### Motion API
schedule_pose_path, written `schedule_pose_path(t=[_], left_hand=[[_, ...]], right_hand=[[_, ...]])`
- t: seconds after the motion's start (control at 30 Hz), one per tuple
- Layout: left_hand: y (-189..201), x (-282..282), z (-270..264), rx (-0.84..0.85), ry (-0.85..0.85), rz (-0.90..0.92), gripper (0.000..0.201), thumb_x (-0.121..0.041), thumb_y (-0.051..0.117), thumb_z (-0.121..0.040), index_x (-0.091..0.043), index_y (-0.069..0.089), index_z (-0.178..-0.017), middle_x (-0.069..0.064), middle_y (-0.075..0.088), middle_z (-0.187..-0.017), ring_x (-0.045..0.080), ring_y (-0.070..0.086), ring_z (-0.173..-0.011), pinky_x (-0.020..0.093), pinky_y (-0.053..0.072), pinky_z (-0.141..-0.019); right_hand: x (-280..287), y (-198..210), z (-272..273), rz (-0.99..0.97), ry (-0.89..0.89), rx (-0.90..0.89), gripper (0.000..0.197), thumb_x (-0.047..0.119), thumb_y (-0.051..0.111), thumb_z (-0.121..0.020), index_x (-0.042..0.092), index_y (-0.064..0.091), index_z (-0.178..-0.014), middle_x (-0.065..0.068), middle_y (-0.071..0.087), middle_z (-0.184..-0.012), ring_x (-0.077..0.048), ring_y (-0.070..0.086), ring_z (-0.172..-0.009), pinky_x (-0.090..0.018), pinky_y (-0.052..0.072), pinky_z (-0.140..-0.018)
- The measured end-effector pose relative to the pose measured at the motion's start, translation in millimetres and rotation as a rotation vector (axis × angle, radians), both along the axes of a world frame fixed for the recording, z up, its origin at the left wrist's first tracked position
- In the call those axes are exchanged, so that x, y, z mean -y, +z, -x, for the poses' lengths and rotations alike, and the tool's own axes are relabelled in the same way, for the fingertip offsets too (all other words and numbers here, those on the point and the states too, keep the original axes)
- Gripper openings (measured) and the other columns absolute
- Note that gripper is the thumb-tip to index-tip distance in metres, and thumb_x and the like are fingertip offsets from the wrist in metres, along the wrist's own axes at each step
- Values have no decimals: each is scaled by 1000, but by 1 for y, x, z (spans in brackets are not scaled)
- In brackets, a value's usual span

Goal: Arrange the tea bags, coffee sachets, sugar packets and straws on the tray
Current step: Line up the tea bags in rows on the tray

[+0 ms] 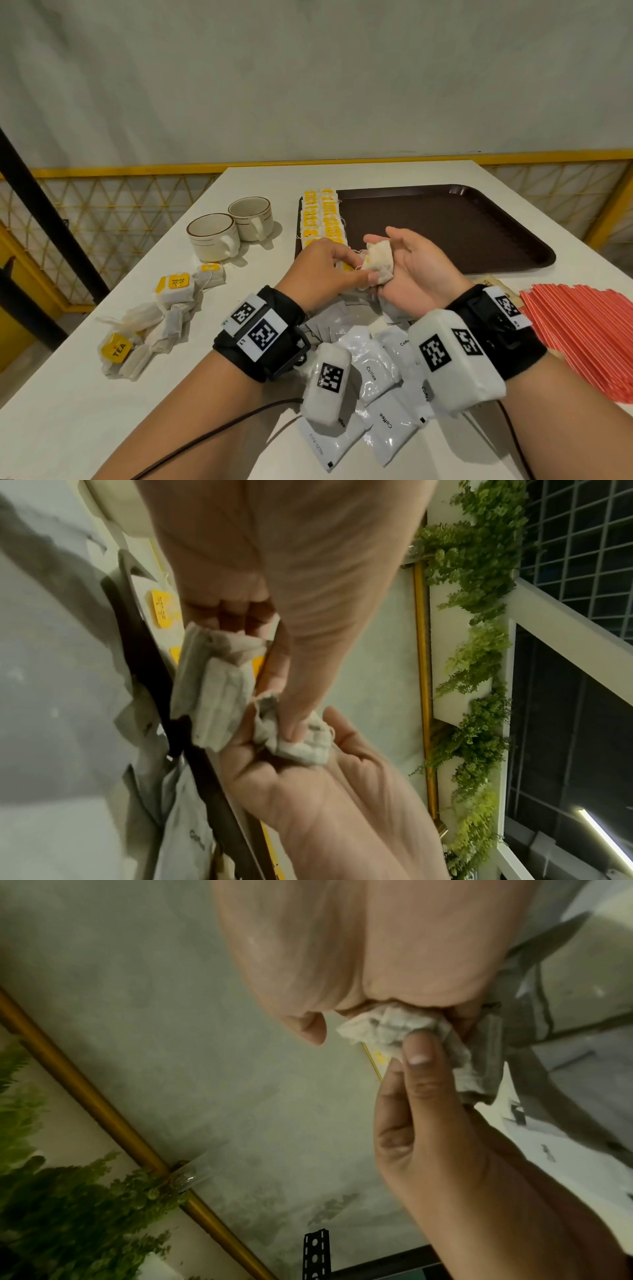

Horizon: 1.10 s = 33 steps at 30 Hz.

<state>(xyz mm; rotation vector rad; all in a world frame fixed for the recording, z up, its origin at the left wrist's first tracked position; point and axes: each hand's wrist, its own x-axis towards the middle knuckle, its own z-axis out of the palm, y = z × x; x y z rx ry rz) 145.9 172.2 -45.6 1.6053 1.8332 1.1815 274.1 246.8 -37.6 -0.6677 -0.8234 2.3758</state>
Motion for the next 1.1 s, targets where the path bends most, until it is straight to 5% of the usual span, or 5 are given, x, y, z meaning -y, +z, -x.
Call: schedule_pose_path(t=[0.3, 0.4, 0.53, 0.77, 1.1], left_hand=[[-7, -3, 18, 268, 45, -22, 7, -7, 72, -80, -10, 71, -74, -5, 68, -73, -3, 60, -65, 7, 44, -61], [-8, -5, 20, 300, 54, -5, 15, -21, 71, -83, -8, 72, -76, 6, 71, -82, 4, 63, -77, 12, 47, -72], [-6, -9, 21, 350, 83, 40, 93, -77, 64, -61, 15, 57, -76, 10, 55, -81, 21, 48, -73, 26, 46, -75], [-7, -7, 18, 234, 51, 57, 37, -31, 76, -78, 3, 66, -70, 6, 52, -57, 9, 45, -55, 18, 36, -55], [-3, -2, 38, 369, 14, -5, 45, -27, 73, -79, 14, 57, -73, 17, 52, -74, 23, 49, -74, 32, 39, -73]], right_hand=[[-1, -3, -3, -14, -7, -122, 41, 5, 31, -92, 2, 43, -130, -30, 55, -120, -44, 55, -113, -57, 43, -96], [0, -2, -1, -42, -19, -159, 31, 1, 32, -98, -2, 51, -122, -29, 60, -116, -39, 65, -100, -52, 54, -83], [2, -1, 1, -123, 14, -143, 29, 8, 35, -101, -2, 60, -108, -22, 67, -103, -28, 71, -86, -39, 56, -81], [8, 2, -1, -128, 108, -143, 31, 20, 34, -102, 1, 57, -113, -27, 57, -127, -33, 58, -117, -40, 51, -92], [-1, -2, -5, -200, 4, -14, 26, 6, 49, -94, 0, 60, -116, -21, 67, -110, -25, 68, -95, -36, 59, -78]])
